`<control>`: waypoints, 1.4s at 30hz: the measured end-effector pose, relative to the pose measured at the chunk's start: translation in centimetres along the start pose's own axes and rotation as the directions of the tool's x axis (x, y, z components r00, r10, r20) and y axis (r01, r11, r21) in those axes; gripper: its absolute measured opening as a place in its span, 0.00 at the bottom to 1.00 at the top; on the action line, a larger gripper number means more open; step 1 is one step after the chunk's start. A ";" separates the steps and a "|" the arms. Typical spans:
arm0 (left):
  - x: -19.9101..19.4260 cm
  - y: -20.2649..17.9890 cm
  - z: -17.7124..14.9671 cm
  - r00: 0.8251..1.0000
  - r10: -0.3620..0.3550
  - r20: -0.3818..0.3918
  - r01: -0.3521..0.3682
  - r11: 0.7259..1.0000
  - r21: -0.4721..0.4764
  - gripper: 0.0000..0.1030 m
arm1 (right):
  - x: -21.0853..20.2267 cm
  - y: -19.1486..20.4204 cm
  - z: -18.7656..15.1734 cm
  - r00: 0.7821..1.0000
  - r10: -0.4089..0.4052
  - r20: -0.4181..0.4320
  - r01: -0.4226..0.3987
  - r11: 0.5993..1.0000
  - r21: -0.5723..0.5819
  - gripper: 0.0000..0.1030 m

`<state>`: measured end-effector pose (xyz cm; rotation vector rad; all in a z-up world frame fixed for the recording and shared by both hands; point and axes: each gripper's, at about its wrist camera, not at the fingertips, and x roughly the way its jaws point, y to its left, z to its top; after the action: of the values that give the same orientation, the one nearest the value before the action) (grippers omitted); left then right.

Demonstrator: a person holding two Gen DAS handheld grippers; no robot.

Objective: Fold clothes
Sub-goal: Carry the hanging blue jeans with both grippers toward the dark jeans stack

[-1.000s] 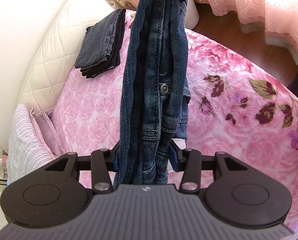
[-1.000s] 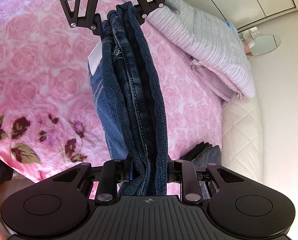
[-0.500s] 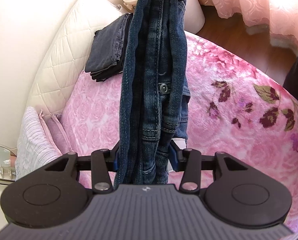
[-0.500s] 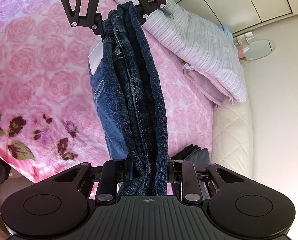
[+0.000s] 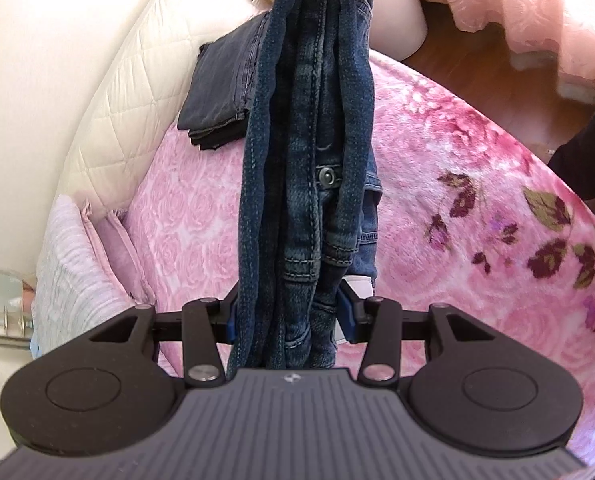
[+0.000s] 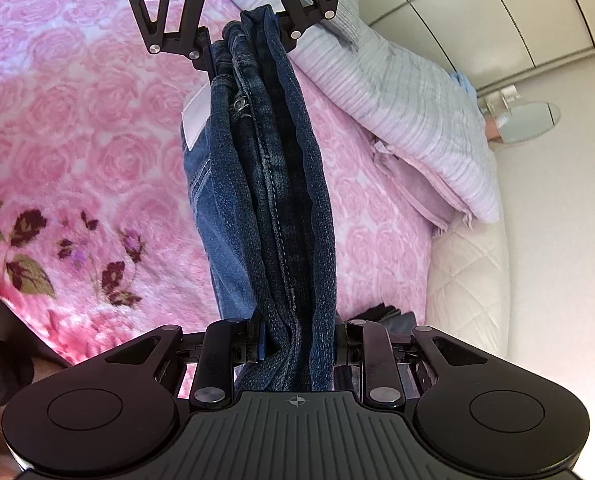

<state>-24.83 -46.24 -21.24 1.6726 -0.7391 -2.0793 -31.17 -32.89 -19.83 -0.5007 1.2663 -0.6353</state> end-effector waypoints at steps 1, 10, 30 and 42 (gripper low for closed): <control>0.2 0.1 0.5 1.000 0.000 -0.013 0.000 1.000 -0.011 0.40 | 0.2 -0.3 -0.5 1.000 0.008 0.010 -0.008 1.000 -0.007 0.24; 1.5 0.7 4.5 0.990 -0.008 -0.140 -0.008 0.993 -0.117 0.40 | 2.4 -3.4 -4.8 0.990 0.077 0.116 -0.068 0.994 -0.082 0.24; 3.4 2.3 4.5 0.986 -0.025 -0.164 -0.011 0.977 -0.214 0.39 | 5.4 -5.8 -6.0 0.973 0.161 0.164 -0.128 0.972 -0.196 0.24; 4.7 7.0 2.5 0.992 0.042 -0.117 -0.063 0.982 -0.177 0.39 | 6.8 -9.6 -3.1 0.989 0.074 0.128 -0.055 0.987 -0.150 0.24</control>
<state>-28.58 -54.09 -20.28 1.6366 -0.5356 -1.9351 -34.58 -44.57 -19.04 -0.6107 1.2025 -0.4492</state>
